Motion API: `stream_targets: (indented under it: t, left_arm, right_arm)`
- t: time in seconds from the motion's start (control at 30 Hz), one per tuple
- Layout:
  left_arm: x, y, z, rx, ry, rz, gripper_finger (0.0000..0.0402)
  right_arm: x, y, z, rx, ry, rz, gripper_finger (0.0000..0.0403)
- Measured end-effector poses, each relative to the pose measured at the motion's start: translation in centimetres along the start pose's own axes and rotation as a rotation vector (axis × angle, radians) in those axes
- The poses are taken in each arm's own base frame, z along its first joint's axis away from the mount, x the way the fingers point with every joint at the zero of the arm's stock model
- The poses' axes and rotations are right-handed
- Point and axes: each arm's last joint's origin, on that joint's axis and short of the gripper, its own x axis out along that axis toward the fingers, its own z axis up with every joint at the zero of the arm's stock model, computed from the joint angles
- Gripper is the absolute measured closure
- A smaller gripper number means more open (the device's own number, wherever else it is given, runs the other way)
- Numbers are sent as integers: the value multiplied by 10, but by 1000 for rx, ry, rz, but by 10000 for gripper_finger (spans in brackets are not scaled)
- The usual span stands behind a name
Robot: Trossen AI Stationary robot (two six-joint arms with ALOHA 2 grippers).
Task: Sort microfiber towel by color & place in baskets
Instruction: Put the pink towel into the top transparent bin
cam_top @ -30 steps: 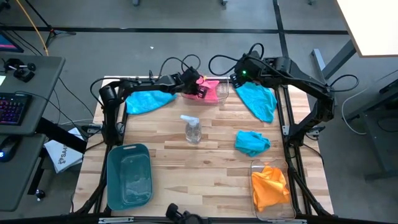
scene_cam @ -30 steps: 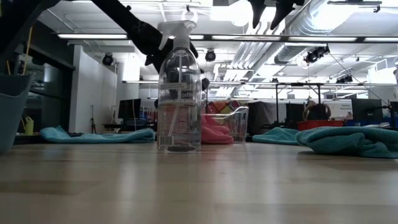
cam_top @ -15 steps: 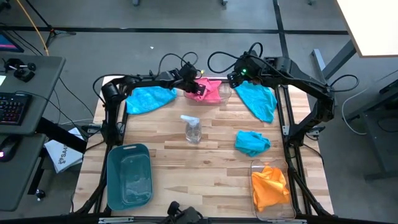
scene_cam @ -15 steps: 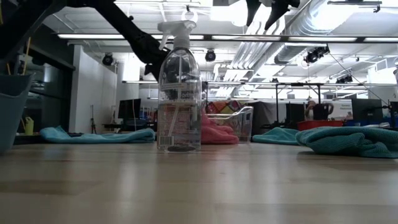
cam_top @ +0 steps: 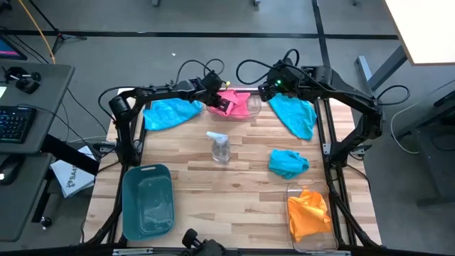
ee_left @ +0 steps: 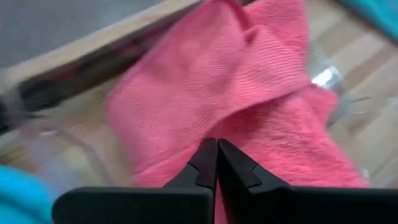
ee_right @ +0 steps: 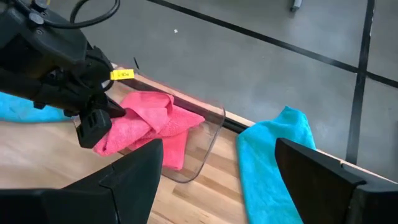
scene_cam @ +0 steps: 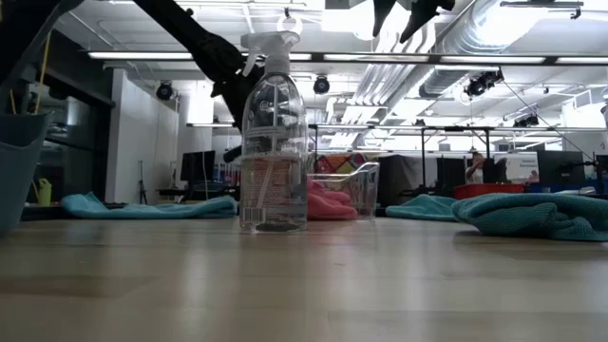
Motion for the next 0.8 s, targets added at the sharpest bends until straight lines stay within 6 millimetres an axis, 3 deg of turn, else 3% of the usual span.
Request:
stream_targets:
  t: [0.23, 0.43, 0.63, 0.8]
  left_arm:
    - [-31, -3, 17, -51, -143, -63, 401]
    - [-59, -15, 46, -126, -436, -231, 401]
    - [-36, -30, 48, -215, -447, -408, 401]
    - [-5, -47, 39, -164, -343, -404, 401]
  right_arm:
    - [0, 1, 2, 9, -16, 12, 96]
    - [0, 2, 3, 21, -23, 22, 96]
    - [0, 5, 6, 47, -41, 65, 96]
    - [-1, 7, 7, 62, -38, 92, 96]
